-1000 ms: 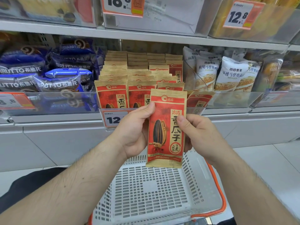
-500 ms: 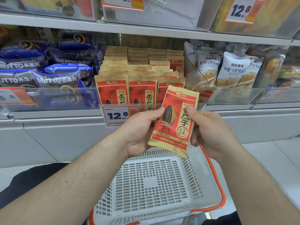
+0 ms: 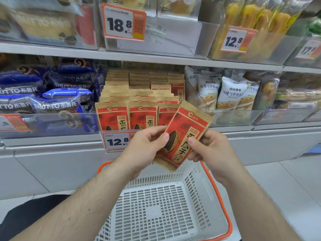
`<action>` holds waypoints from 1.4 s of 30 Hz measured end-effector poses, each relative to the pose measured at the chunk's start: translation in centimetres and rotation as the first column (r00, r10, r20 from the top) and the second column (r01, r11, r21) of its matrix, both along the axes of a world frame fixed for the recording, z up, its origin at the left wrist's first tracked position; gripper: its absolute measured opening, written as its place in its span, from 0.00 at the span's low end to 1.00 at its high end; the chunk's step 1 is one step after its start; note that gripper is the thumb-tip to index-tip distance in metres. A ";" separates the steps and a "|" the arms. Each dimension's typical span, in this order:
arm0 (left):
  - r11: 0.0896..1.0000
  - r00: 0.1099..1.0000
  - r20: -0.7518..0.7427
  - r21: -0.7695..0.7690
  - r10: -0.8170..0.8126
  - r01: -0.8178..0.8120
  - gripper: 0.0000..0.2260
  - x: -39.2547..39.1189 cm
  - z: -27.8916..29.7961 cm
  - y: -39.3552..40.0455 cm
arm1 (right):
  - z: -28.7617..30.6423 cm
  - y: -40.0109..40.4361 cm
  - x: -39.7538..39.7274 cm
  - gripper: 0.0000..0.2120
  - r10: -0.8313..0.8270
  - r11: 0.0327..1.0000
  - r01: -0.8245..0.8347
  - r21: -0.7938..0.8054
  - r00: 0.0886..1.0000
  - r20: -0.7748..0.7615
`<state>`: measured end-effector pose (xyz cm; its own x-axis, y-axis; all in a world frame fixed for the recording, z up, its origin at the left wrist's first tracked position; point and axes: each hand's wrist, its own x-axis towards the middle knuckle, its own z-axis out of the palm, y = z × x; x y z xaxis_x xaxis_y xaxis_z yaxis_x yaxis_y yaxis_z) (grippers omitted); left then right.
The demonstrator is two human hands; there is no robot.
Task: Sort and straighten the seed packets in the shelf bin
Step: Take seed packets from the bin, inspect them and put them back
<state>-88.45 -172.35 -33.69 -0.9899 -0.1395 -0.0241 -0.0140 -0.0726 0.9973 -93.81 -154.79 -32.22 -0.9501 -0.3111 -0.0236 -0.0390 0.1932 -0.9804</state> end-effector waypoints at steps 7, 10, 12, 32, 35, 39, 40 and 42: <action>0.992 0.994 -0.008 0.063 0.111 -0.110 0.08 -3.5 4.6 1.4 | 4.3 1.9 -2.9 0.02 -0.098 0.960 0.119 -0.253 0.991 0.095; 0.985 0.989 -0.020 0.093 0.146 -0.144 0.10 -5.7 6.5 1.9 | 6.4 2.6 -5.0 0.04 -0.138 0.922 0.164 -0.351 0.986 0.097; 0.980 0.980 -0.041 0.046 0.195 -0.193 0.12 -6.8 7.3 1.8 | 7.6 2.9 -6.8 0.04 -0.162 0.930 0.157 -0.334 0.987 0.012; 0.185 0.880 0.460 -0.861 -0.116 0.474 0.16 -15.1 10.3 2.5 | 5.0 -3.0 -23.2 0.06 0.254 0.722 0.015 0.692 0.924 -0.286; 0.060 0.845 0.533 -0.843 -0.053 0.535 0.21 -15.8 10.6 3.5 | 4.1 -3.5 -24.2 0.04 0.284 0.670 0.027 0.742 0.914 -0.290; -0.014 0.795 0.606 -0.795 -0.008 0.606 0.24 -16.7 10.7 4.1 | 4.3 -4.4 -25.3 0.09 0.169 0.738 0.145 0.659 0.905 -0.390; -0.018 0.791 0.612 -0.791 -0.004 0.612 0.24 -16.8 10.8 4.3 | 4.4 -4.7 -25.5 0.10 0.155 0.738 0.151 0.658 0.910 -0.383; -0.027 0.787 0.617 -0.786 -0.004 0.617 0.25 -17.2 10.5 4.4 | 4.3 -5.4 -25.8 0.13 0.129 0.746 0.148 0.650 0.925 -0.358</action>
